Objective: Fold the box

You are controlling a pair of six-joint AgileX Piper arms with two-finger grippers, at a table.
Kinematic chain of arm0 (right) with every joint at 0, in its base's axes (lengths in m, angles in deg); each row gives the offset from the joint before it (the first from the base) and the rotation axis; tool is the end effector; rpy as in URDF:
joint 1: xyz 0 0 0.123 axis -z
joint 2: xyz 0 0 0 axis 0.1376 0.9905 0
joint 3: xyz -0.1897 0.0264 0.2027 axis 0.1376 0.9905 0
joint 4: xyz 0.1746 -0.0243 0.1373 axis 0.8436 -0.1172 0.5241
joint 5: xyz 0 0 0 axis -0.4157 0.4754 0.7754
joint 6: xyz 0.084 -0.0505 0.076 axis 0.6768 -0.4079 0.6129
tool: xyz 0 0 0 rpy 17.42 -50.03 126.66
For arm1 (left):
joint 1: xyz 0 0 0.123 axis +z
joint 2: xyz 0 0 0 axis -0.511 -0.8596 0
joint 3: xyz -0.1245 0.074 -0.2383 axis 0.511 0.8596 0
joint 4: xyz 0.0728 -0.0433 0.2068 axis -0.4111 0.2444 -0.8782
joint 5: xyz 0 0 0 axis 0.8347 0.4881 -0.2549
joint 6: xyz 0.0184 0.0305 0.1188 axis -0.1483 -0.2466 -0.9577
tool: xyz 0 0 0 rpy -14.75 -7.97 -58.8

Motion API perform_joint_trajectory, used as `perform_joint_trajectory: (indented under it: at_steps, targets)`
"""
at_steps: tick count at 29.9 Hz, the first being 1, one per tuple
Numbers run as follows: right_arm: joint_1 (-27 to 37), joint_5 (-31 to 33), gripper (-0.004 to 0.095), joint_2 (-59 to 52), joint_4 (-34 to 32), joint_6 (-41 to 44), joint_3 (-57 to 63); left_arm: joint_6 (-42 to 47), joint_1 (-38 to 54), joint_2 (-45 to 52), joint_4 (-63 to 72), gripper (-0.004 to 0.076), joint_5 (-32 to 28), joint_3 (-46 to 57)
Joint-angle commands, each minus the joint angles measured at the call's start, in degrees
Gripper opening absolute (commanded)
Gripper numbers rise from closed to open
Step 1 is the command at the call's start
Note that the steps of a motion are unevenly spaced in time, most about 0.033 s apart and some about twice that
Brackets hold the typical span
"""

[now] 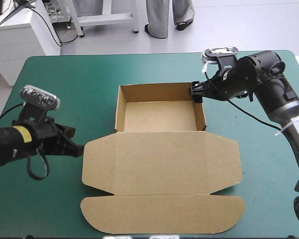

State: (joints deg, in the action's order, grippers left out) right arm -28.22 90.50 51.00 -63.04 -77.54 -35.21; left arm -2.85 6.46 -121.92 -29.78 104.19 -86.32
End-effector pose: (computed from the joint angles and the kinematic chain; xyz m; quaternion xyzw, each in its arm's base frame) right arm 0.2941 0.1144 0.3824 -0.0892 0.9486 0.0991 0.2871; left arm 0.1348 -0.0663 0.4021 0.2091 0.9020 -0.0946 0.3656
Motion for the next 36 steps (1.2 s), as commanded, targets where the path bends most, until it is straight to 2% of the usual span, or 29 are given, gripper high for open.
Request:
perform_joint_trajectory:
  at_steps: [1, 10, 18, 25, 27, 28, 30, 33, 34, 36]
  targets:
    - [0.2, -3.4, 0.0905, 0.8, 0.3, 1.2, -1.1, 1.7, -0.3, 6.0, 0.1, -0.0008, -0.1, 5.0]
    - [0.2, -3.8, 0.0905, 11.3, -0.2, 1.3, -1.2, 1.7, -0.3, 19.2, 0.8, -0.0008, -8.4, 22.7]
    - [0.3, -3.9, 0.0901, 20.0, 0.1, 1.2, -1.2, 1.7, -0.3, 27.1, 0.7, -0.0008, -8.5, 31.8]
    - [2.6, -2.9, 0.0872, 20.8, 0.3, 1.2, -1.2, 1.7, -0.3, 31.2, 0.7, -0.0008, -8.6, 33.4]
    - [3.6, -1.3, 0.0779, 20.8, 1.1, 0.7, -1.3, 1.7, -0.3, 31.7, 0.6, -0.0008, -8.6, 33.4]
    - [3.7, -0.5, 0.0700, 20.8, 1.9, 0.2, -1.3, 1.7, -0.3, 31.7, 0.5, -0.0008, -8.6, 33.4]
    - [4.1, -0.1, 0.0486, 20.8, 2.9, -0.4, -1.3, 1.7, -0.3, 31.7, 0.3, -0.0008, -8.9, 33.4]
    - [4.1, -0.3, 0.0064, 20.8, 3.2, -1.3, -1.5, 1.3, -0.3, 31.7, 0.3, -0.0008, -9.9, 33.4]
    - [4.1, -0.4, -0.0009, 20.8, 3.7, -1.8, -1.8, 1.3, -0.3, 31.7, 0.3, -0.0008, -9.9, 33.4]
    - [4.1, -0.6, 0.0000, 20.8, 4.4, -2.1, -2.5, 1.3, -0.3, 31.7, 0.3, -0.0008, -9.9, 33.4]
